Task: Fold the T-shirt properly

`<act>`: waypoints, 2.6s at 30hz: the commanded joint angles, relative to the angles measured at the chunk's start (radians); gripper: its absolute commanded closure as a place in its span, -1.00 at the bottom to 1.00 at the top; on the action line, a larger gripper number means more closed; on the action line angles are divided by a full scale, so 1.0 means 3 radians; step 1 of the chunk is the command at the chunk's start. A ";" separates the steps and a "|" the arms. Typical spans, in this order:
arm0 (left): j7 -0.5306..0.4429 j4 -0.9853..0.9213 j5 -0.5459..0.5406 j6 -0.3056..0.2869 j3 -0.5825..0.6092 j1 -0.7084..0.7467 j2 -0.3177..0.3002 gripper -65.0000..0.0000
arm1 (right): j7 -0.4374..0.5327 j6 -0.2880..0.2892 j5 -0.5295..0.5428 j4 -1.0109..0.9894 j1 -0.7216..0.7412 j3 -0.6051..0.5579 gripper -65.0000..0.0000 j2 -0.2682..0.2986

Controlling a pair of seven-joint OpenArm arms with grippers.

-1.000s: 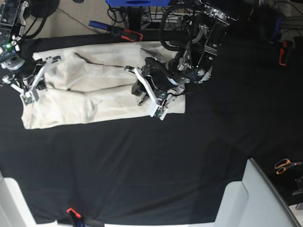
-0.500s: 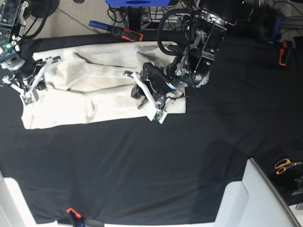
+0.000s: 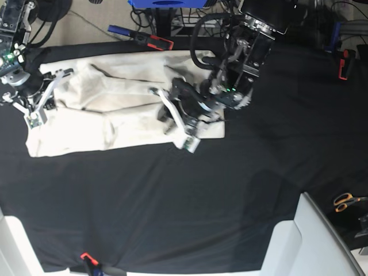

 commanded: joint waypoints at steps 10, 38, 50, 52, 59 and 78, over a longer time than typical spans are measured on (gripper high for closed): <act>-0.0061 -0.0086 -0.0054 -0.0039 0.0092 -0.0189 0.0044 0.39 | 0.0064 0.0002 0.0026 0.0053 0.0008 0.0013 0.96 0.0033; 0.0179 0.0113 -0.0060 -0.0044 0.0144 -0.0455 0.0157 -0.24 | 0.0064 0.0002 0.0026 -0.0085 0.0054 0.0002 0.96 0.0028; 0.0179 -0.0066 -0.0075 -0.0044 0.0190 -0.0373 0.0095 1.00 | 0.0064 0.0002 0.0026 -0.0090 0.0070 0.0002 0.97 0.0018; 0.0179 -0.0081 -0.0060 -0.0044 0.0348 -0.0373 0.0136 1.00 | 0.0064 0.0002 0.0026 -0.0090 0.0065 0.0002 0.97 0.0018; 0.0179 -0.0265 -0.0054 -0.0039 0.0670 -0.0414 0.0223 1.00 | 0.0059 0.0002 0.0026 -0.0090 0.0054 0.0002 0.97 0.0018; 0.0169 0.0548 -0.0080 0.0509 -0.1324 0.0491 -0.0994 1.00 | -0.0201 0.0255 0.0041 0.0488 -0.0314 -0.0944 0.95 -0.0596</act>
